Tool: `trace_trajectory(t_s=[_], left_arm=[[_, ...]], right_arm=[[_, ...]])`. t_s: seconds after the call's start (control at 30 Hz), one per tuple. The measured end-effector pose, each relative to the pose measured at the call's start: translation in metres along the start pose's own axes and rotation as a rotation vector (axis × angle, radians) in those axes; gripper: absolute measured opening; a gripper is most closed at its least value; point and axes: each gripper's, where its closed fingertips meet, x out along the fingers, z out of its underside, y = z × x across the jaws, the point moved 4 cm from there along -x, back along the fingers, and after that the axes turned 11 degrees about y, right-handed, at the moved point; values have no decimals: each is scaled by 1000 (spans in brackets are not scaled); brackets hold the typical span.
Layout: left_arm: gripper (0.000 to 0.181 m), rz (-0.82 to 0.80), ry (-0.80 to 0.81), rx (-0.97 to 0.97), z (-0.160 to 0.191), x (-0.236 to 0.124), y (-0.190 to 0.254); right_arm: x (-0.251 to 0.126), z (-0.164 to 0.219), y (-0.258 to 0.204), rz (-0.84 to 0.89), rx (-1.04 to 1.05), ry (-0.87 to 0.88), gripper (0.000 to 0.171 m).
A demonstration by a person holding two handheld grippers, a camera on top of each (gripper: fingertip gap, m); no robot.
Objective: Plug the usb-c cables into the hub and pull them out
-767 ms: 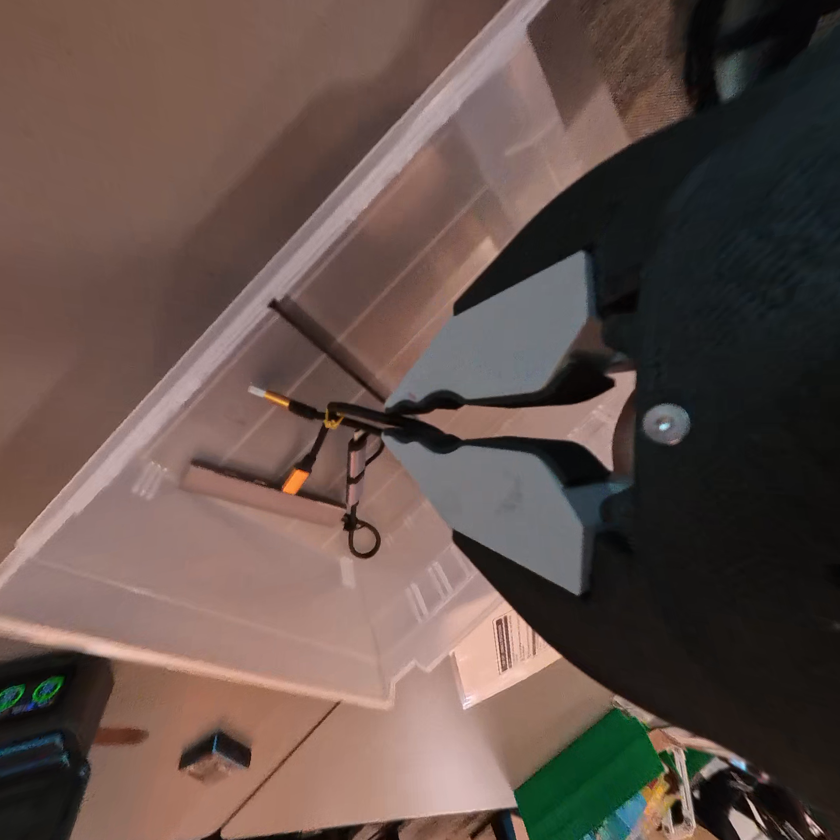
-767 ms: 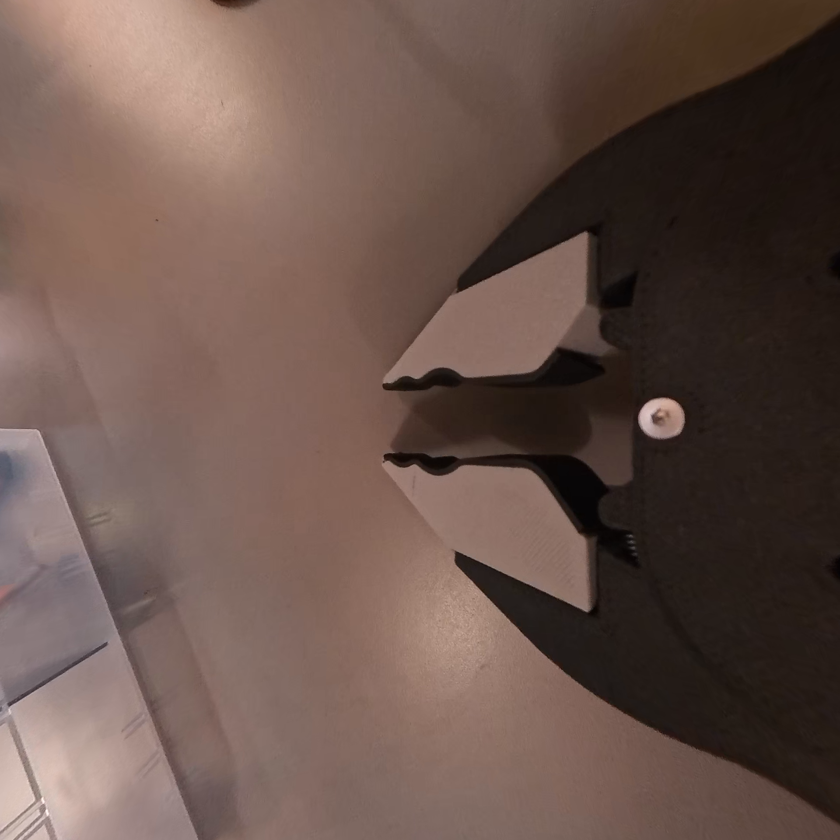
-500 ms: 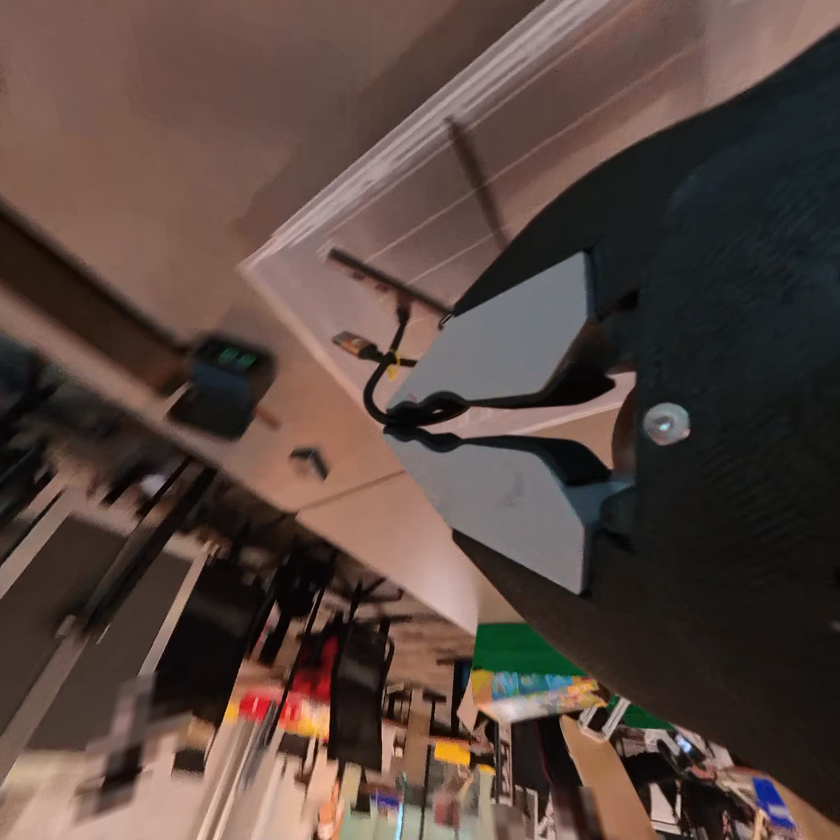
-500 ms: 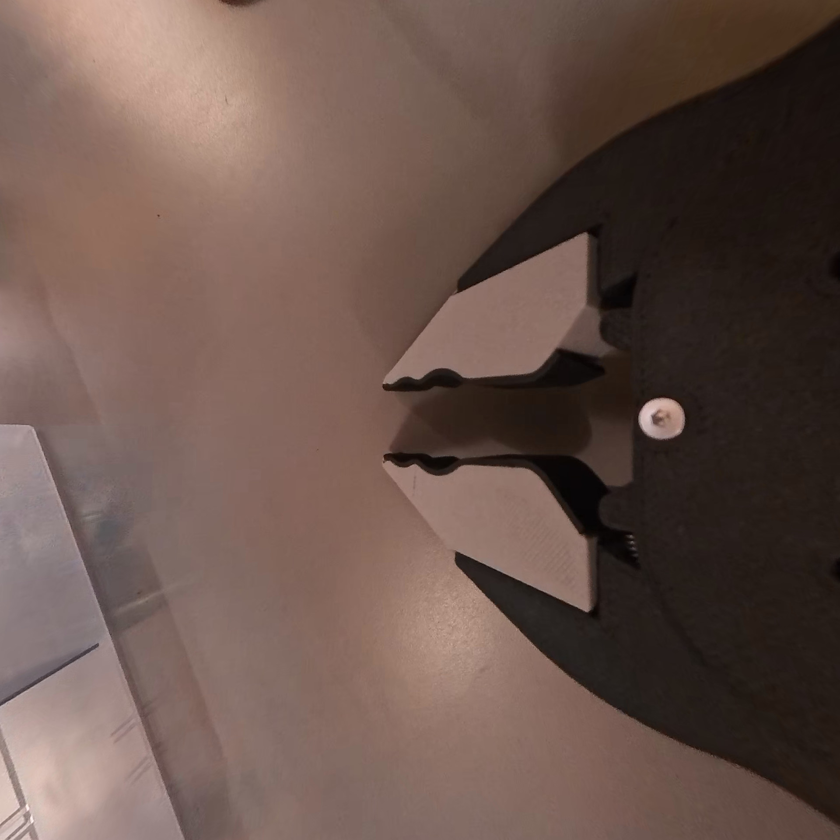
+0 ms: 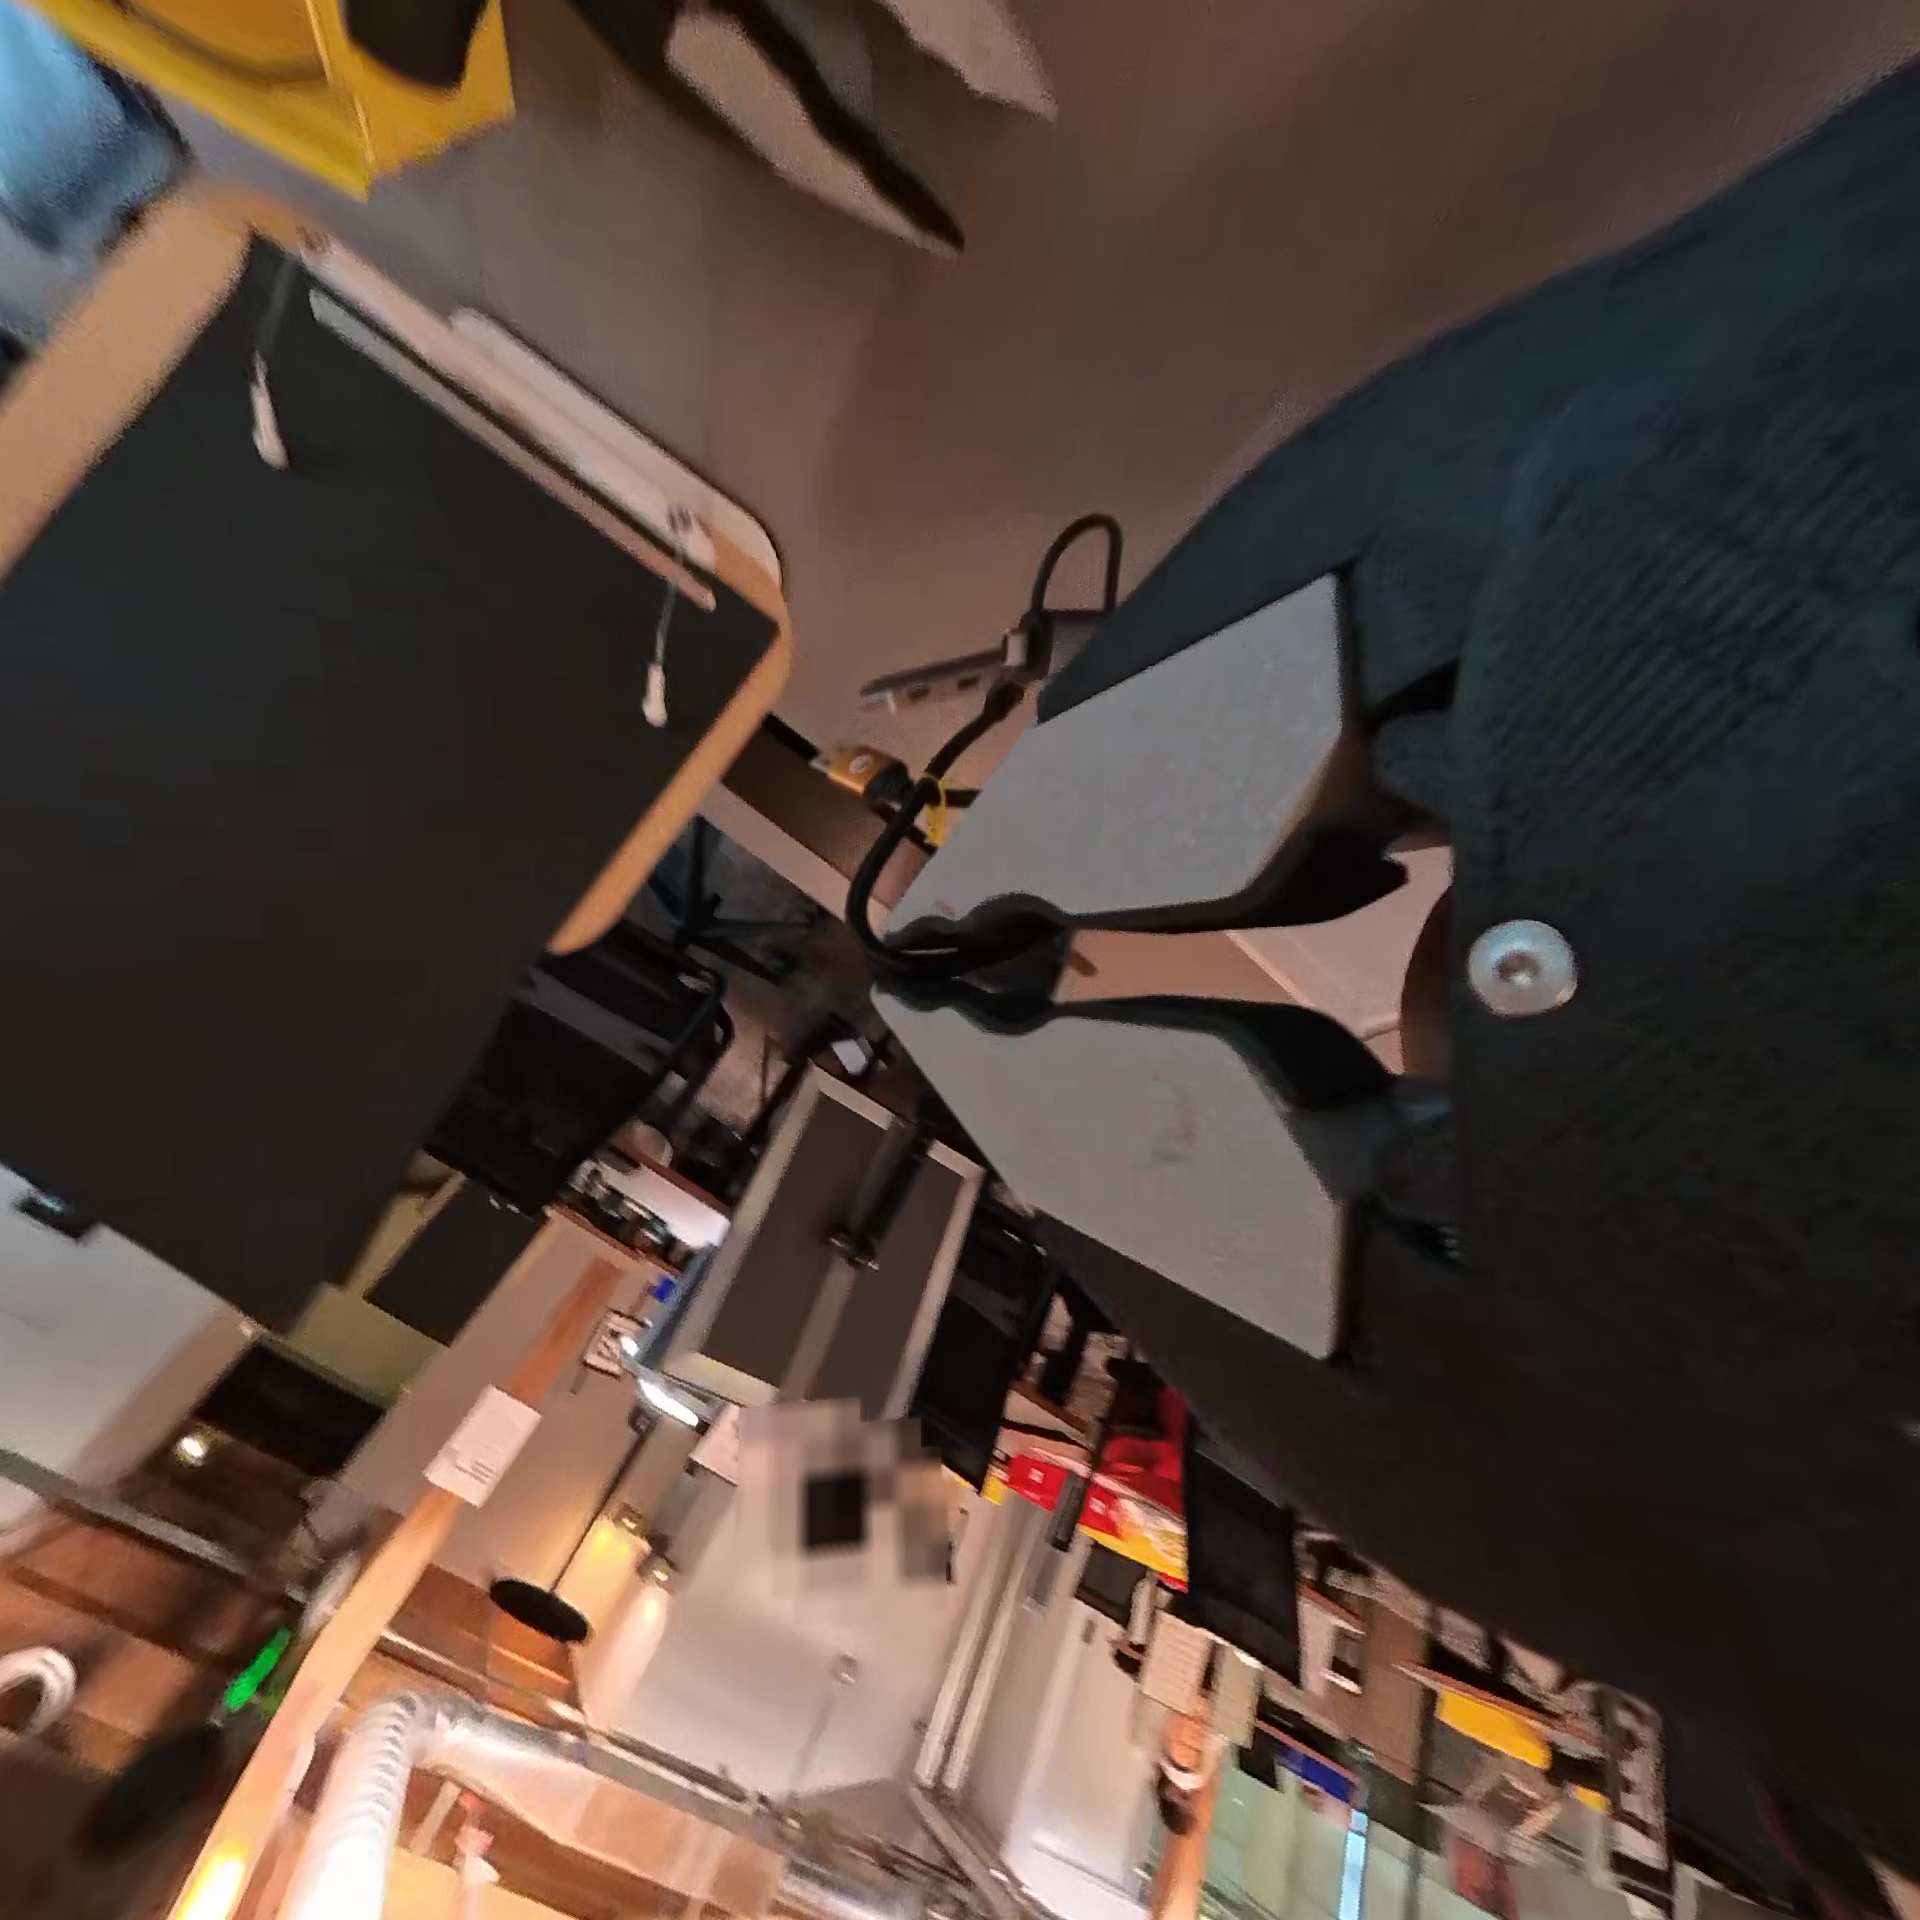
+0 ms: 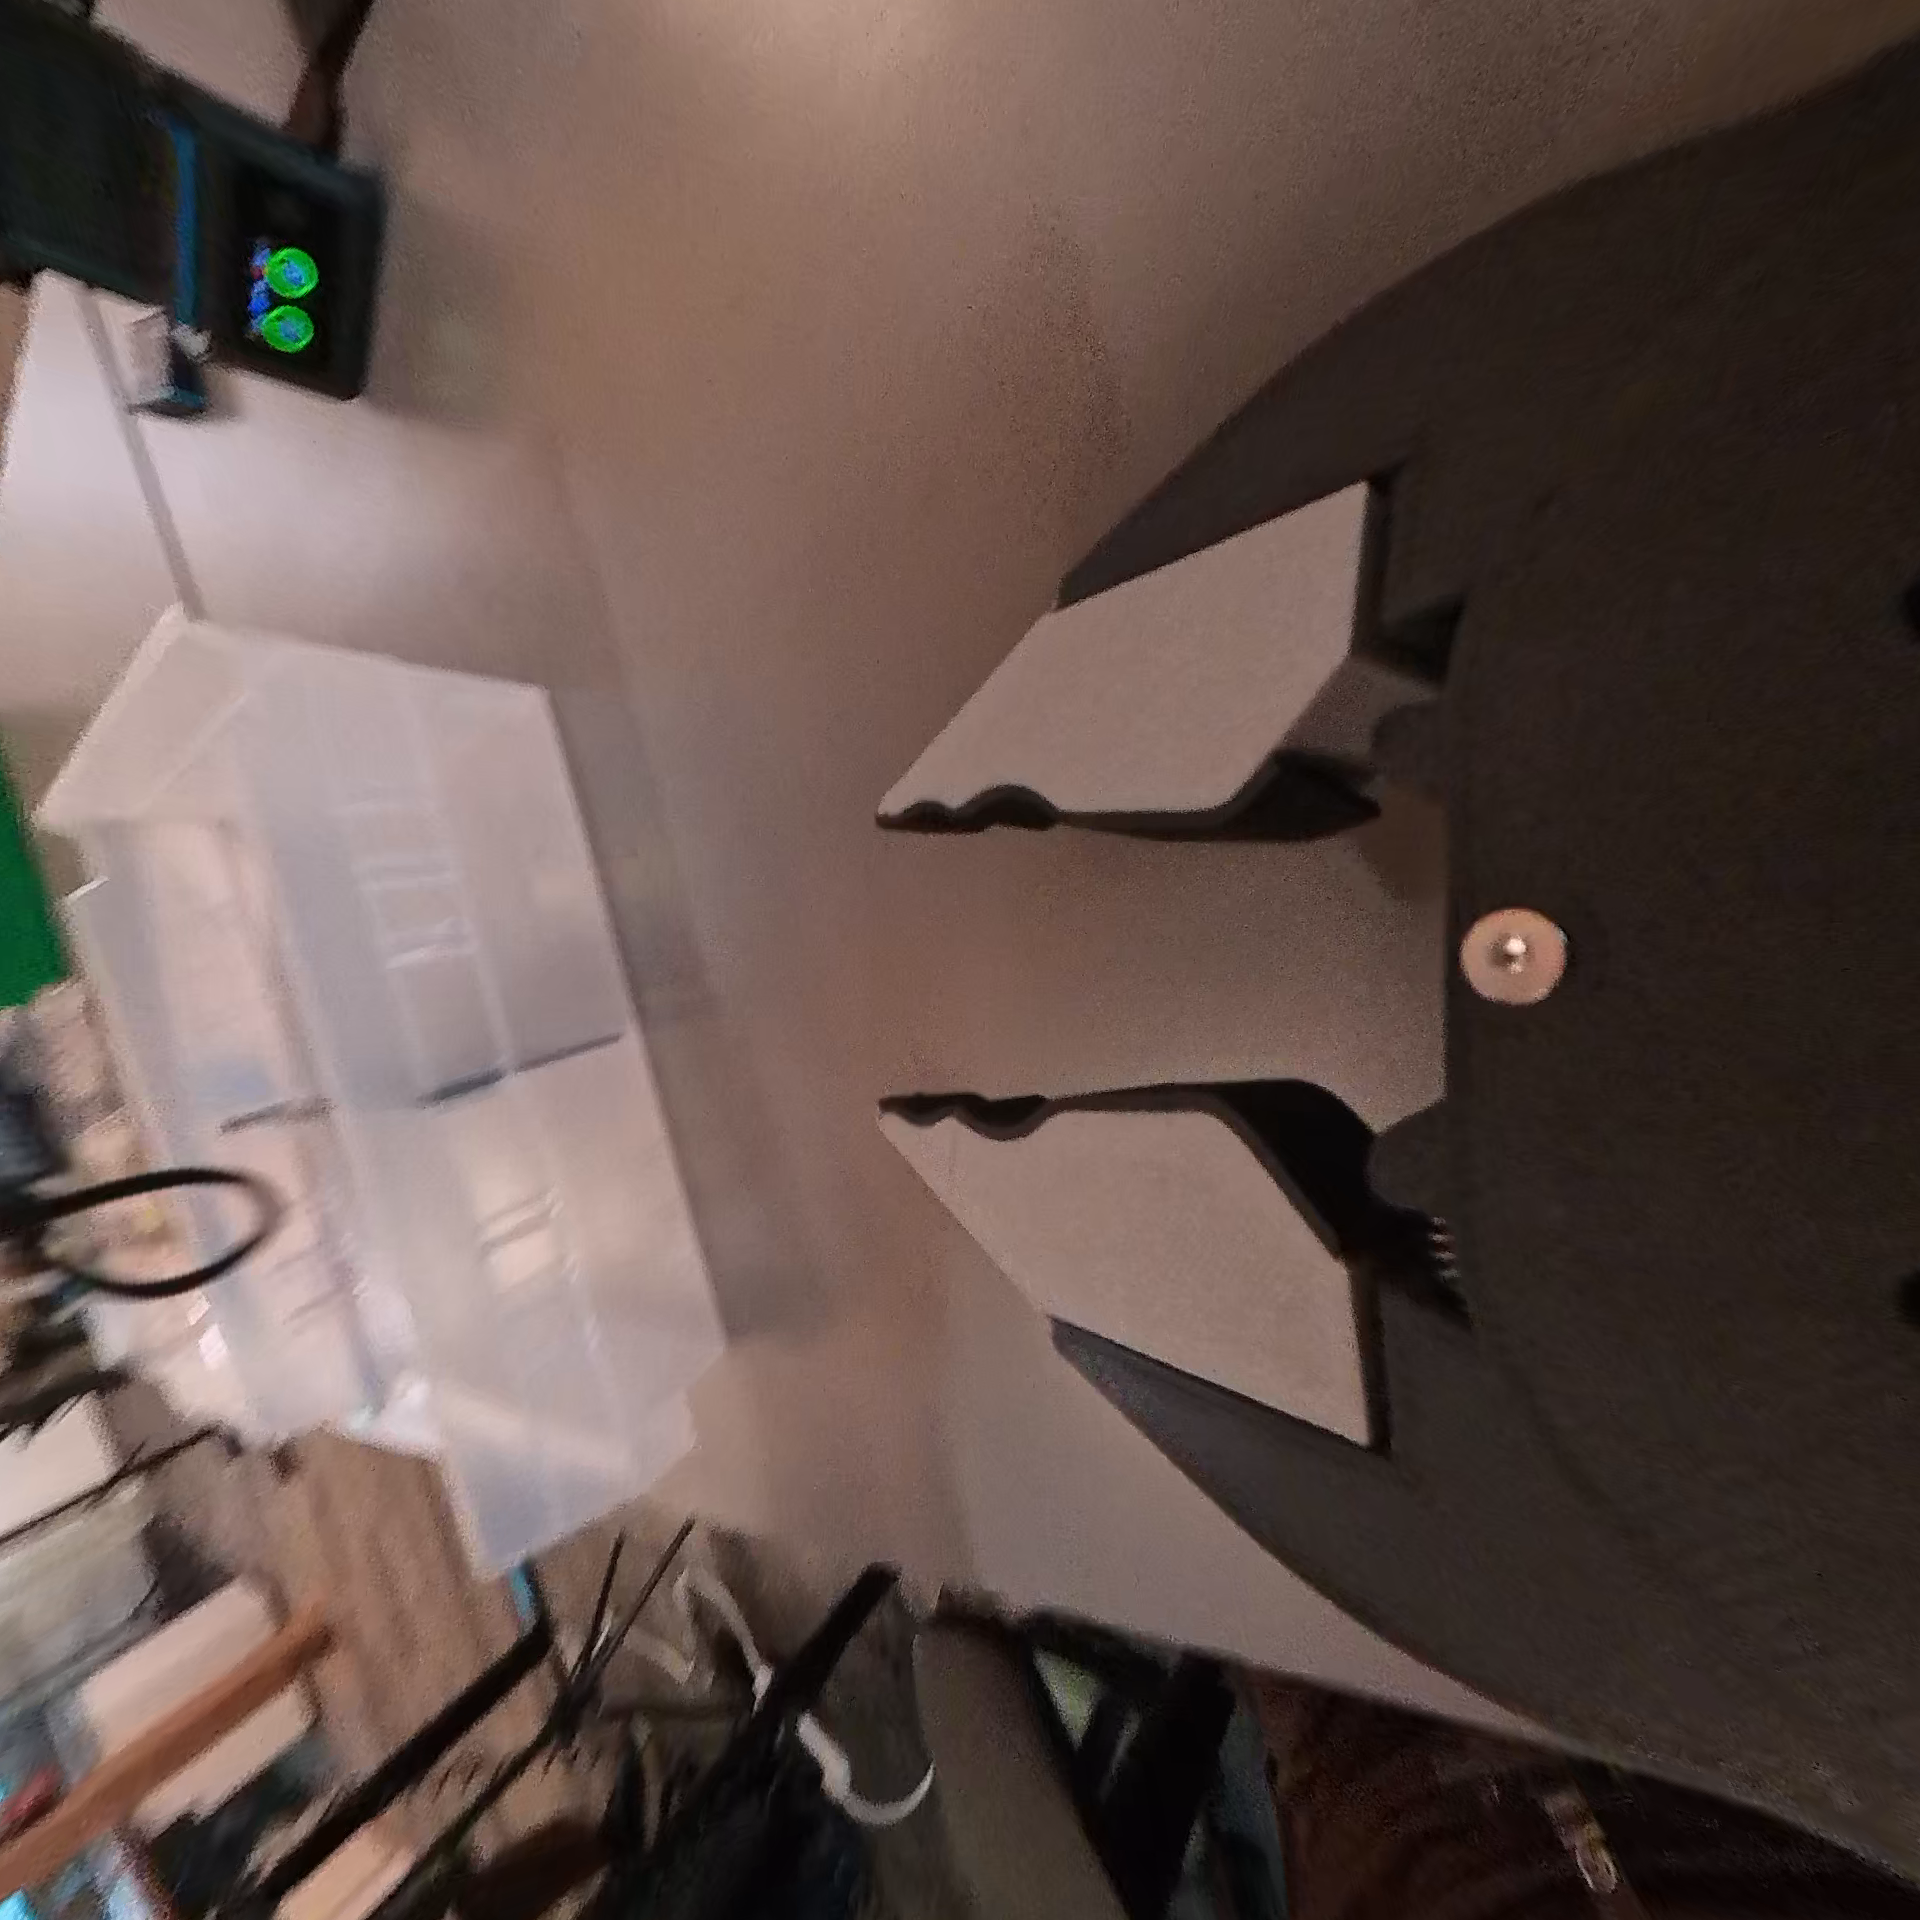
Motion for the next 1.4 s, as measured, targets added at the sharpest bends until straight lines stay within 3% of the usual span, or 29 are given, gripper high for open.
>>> trace_trajectory(t_s=[0.03,0.3,0.37,0.4,0.43,0.47,0.5,0.57,0.67,0.7,0.8,0.93,1.07,1.23,1.4], left_arm=[[2,36,19,10,-7,1,10],[3,474,196,72,-38,-1,112],[2,554,261,87,-42,-6,131],[2,574,276,81,-42,-6,137],[3,571,277,71,-42,-3,141],[3,549,262,69,-38,1,141],[3,522,242,67,-34,6,140],[3,533,235,28,-29,11,143],[3,534,267,-1,-28,12,144],[3,539,276,-10,-29,12,144],[3,562,272,-21,-28,13,148],[4,528,248,-35,-26,22,155],[6,500,249,-234,-26,34,154],[39,427,226,-367,-10,46,158],[48,463,166,-484,22,57,184]], right_arm=[[-2,-6,-5,-39,9,34,55],[-31,-46,-39,-321,6,298,89],[-38,-51,-49,-402,6,337,75],[-41,-50,-54,-445,4,335,52],[-43,-48,-60,-505,-6,321,14],[-46,-46,-66,-558,-14,301,1],[-45,-44,-68,-569,-15,279,1],[-42,-38,-66,-546,-28,234,9],[-35,-24,-67,-556,-9,119,45],[-32,-16,-67,-553,-22,65,46],[-20,4,-62,-464,-142,-37,7],[-16,7,-53,-337,-241,-77,6],[-22,-6,-38,-276,-186,-4,5],[-42,-26,-5,-108,-88,122,5],[-62,-44,17,11,7,259,5]])
